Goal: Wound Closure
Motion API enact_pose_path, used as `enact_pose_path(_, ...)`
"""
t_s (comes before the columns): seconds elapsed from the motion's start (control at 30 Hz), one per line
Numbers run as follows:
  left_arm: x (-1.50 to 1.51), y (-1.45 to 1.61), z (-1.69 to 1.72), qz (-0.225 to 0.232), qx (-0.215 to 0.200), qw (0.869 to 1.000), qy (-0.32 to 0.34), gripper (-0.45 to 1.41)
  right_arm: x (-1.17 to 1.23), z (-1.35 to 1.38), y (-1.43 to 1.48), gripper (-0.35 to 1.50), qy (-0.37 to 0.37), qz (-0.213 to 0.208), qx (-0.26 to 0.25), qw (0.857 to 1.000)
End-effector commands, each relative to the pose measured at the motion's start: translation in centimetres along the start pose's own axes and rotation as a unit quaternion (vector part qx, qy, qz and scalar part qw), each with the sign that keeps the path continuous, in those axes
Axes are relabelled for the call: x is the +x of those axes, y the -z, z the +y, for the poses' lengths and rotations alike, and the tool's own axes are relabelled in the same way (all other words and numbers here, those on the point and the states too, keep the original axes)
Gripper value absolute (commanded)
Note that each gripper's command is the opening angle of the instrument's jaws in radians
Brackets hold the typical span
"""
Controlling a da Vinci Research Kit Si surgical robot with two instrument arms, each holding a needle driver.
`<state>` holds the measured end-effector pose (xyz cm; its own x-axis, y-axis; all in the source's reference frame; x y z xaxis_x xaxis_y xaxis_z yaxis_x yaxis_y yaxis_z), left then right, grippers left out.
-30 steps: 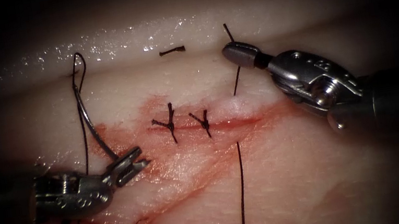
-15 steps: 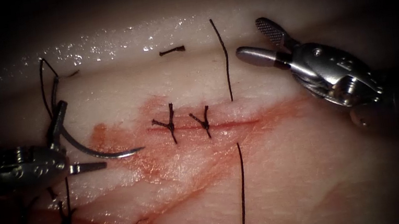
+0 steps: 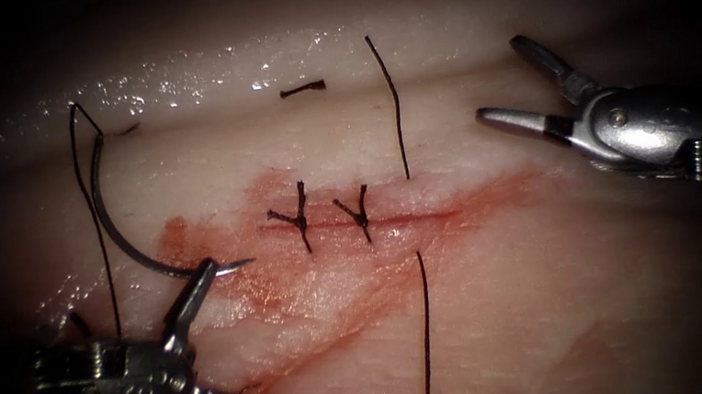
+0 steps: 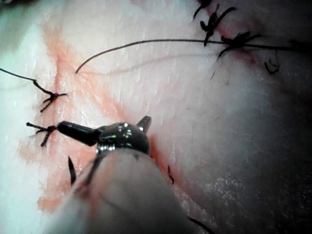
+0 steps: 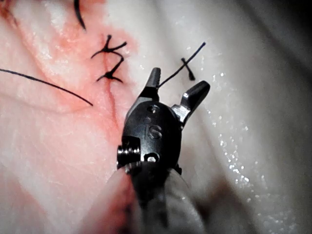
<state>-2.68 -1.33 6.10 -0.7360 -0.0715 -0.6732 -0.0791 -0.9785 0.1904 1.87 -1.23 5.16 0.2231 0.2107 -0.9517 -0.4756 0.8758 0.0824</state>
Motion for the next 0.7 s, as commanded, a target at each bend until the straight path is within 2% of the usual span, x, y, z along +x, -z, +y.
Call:
enact_pose_path(0.03, 0.04, -0.18, 0.07, 0.003, 0.005, 0.999, -0.031, 1.16, 0.04, -0.15, -0.01, 1.27, -0.003, -0.001, 0.005, 1.0)
enact_pose_path(0.13, 0.11, -0.45, 0.13, 0.024, 0.006, 0.996, -0.089, 1.13, 0.1, -0.25, 0.05, 1.28, 0.003, -0.001, 0.004, 1.0)
enact_pose_path(0.37, 0.1, -1.01, 0.26, 0.082, -0.005, 0.988, -0.127, 0.89, 0.1, -0.4, 0.13, 1.28, 0.013, 0.004, 0.007, 1.0)
enact_pose_path(0.43, 0.11, -1.04, 0.28, 0.091, -0.005, 0.987, -0.132, 0.88, 0.09, -0.39, 0.12, 1.28, 0.013, 0.004, 0.006, 1.0)
enact_pose_path(0.53, 0.21, -1.13, 0.38, 0.147, -0.007, 0.978, -0.15, 0.81, 0.02, -0.38, 0.09, 1.28, 0.016, 0.005, 0.005, 1.0)
enact_pose_path(0.7, 0.34, -1.11, 0.45, 0.194, -0.007, 0.967, -0.164, 0.74, -0.06, -0.38, 0.08, 1.28, 0.019, 0.009, 0.006, 1.0)
